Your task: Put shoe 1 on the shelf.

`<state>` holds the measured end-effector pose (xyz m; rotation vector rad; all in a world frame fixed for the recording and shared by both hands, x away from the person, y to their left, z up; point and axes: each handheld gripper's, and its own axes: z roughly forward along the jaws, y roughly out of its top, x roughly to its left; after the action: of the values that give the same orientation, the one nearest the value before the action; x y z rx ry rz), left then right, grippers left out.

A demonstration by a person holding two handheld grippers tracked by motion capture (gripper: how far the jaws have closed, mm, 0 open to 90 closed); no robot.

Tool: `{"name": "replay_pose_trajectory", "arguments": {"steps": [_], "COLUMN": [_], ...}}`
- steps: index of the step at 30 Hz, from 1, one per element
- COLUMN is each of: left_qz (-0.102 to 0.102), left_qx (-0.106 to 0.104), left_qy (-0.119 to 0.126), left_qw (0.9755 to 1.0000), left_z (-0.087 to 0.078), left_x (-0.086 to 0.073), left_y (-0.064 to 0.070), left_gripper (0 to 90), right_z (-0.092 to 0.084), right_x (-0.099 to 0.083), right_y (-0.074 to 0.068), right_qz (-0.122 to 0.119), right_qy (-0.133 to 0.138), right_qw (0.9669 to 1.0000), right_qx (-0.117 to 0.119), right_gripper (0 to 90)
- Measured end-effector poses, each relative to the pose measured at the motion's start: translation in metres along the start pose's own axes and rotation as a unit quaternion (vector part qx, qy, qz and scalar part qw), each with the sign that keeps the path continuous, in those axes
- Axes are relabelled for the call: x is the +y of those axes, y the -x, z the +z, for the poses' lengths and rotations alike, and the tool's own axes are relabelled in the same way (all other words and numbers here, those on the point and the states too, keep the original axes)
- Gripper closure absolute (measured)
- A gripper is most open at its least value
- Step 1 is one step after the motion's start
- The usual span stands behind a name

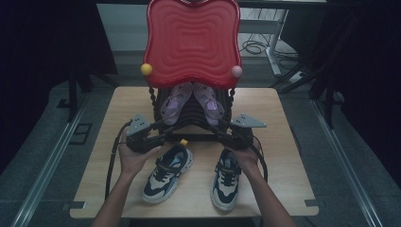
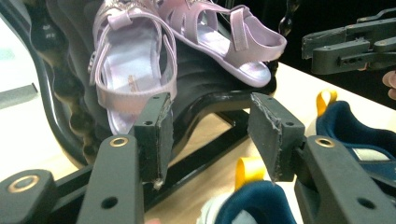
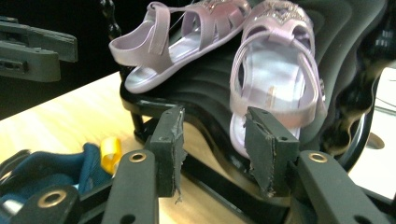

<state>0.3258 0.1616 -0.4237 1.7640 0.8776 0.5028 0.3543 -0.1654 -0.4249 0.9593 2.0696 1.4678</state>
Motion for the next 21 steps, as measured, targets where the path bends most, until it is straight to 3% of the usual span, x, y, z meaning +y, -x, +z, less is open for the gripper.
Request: {"name": "replay_pose_trajectory", "arguments": {"steps": [12,21], "left_qz": [-0.018,-0.047], "left_qx": [-0.011,-0.006], "left_qy": [-0.013,-0.03], "left_qw": [0.9997,0.9984], "left_z": [-0.021,-0.038], "left_x": [-0.022,-0.037], "left_y": [0.008,0.009], "left_gripper": [50.8,52.1], "right_z": [-0.023,-0.043], "right_x": [-0.02,-0.038], "right_y": [0.003,0.009], "right_qz": [0.022,0.022], "right_qy": [0.009,0.008], "right_qw": [0.9997,0.9997], "right_qx": [0.0,-0.001], "right_gripper": [56.4,55.5]}}
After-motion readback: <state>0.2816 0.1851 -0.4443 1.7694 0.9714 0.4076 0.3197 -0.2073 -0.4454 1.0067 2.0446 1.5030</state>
